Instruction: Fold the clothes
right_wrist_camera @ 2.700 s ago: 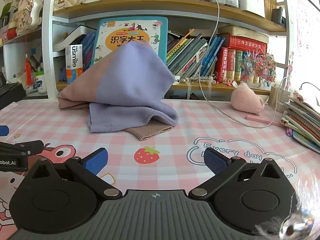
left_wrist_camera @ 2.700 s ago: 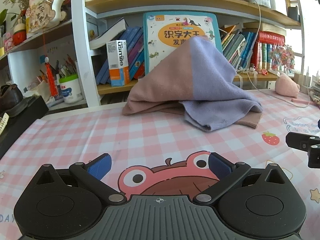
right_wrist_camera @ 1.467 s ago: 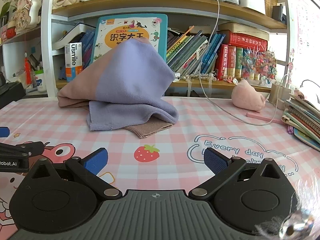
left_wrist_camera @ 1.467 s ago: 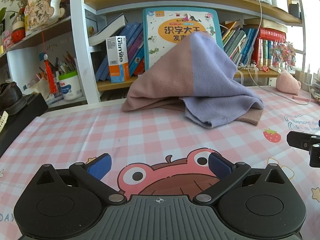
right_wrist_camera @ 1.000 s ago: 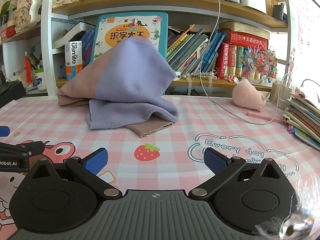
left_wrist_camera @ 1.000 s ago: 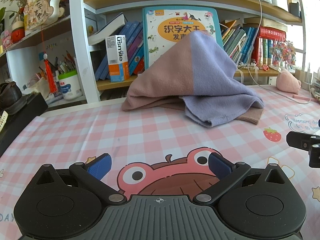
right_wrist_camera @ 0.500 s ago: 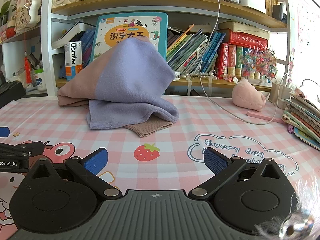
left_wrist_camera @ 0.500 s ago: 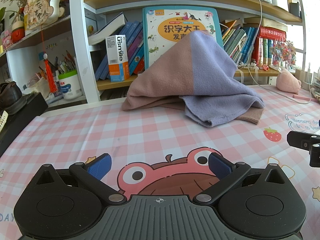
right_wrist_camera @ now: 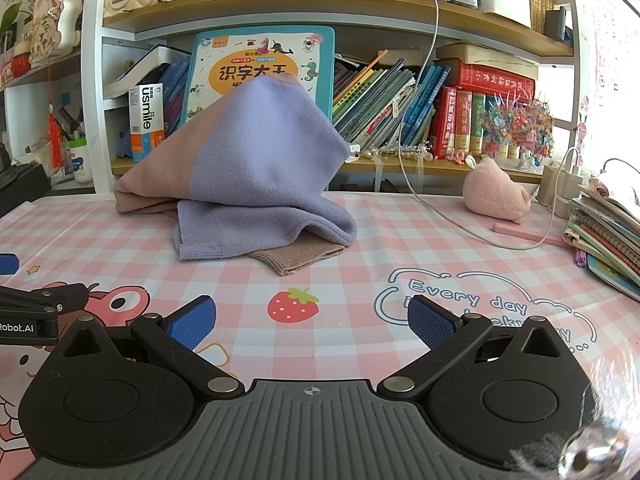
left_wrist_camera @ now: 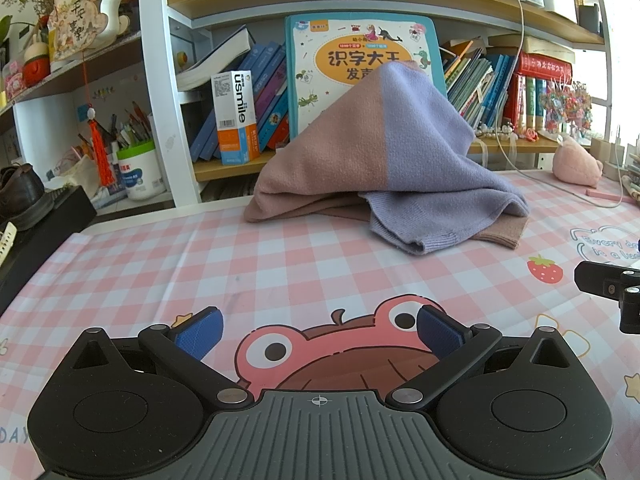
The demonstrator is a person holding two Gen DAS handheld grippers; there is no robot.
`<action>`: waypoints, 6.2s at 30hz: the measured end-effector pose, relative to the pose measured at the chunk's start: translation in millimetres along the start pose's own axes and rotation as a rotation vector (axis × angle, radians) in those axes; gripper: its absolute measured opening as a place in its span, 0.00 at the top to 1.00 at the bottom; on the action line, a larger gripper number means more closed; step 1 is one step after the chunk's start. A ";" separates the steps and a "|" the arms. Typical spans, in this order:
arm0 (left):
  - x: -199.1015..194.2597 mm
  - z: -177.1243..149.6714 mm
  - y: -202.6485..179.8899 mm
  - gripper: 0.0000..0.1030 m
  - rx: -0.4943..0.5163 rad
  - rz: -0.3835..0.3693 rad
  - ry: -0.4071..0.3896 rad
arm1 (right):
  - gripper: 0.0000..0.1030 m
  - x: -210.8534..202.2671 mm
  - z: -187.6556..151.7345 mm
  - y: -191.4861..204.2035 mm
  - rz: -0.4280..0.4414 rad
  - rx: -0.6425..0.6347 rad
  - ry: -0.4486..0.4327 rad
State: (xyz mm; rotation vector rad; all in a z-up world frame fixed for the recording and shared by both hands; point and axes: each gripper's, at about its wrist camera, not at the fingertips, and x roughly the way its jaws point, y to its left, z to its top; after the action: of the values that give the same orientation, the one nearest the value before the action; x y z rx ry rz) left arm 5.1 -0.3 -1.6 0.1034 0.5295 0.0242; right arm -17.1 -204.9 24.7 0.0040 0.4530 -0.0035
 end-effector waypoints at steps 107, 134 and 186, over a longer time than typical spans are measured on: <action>-22.4 6.2 -24.2 0.00 0.127 -0.052 -0.176 | 0.90 62.9 76.4 -24.1 0.638 0.097 -0.011; -25.5 -0.3 -43.3 0.00 0.228 -0.102 -0.181 | 0.97 95.6 52.5 -15.9 0.842 0.146 0.233; -55.8 40.7 -21.3 0.92 0.171 -0.326 -0.207 | 0.88 127.1 15.5 -80.9 0.770 0.948 0.272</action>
State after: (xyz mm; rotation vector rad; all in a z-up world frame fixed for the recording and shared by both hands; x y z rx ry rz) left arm -22.6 -27.9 59.1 0.1831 0.3360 -0.3470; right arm 103.7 -286.2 -17.2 1.1207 0.6631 0.5448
